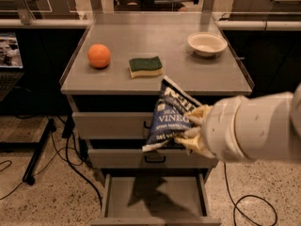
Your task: Place blue chip bag into bottom drawer
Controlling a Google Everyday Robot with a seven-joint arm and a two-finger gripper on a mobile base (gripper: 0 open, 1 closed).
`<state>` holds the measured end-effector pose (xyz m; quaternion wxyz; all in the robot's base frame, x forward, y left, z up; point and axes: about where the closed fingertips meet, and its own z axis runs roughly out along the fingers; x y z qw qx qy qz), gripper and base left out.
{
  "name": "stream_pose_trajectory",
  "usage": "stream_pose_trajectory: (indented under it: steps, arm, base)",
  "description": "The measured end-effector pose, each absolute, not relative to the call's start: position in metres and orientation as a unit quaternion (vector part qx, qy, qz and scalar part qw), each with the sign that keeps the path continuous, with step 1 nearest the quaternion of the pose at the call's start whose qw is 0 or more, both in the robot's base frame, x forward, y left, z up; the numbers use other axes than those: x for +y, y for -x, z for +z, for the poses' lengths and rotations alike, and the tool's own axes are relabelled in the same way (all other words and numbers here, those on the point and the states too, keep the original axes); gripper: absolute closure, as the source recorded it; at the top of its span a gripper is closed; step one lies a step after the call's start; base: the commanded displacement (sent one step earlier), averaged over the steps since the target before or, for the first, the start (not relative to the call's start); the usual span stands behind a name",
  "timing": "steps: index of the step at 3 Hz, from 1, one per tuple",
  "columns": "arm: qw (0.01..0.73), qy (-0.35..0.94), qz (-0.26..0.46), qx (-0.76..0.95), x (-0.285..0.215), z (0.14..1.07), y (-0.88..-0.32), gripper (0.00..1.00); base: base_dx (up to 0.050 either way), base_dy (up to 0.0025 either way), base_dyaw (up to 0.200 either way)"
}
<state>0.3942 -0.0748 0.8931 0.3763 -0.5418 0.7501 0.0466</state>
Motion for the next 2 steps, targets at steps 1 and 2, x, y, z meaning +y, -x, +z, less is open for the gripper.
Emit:
stream_pose_trajectory:
  steps: [1,2]
  arm:
    - [0.369,0.487,0.046,0.791,-0.091,0.826,-0.384,1.0]
    - [0.364,0.477,0.039,0.799,-0.099,0.805,-0.379,1.0]
  base:
    - [0.0,0.0,0.0]
    - [0.0,0.0,0.0]
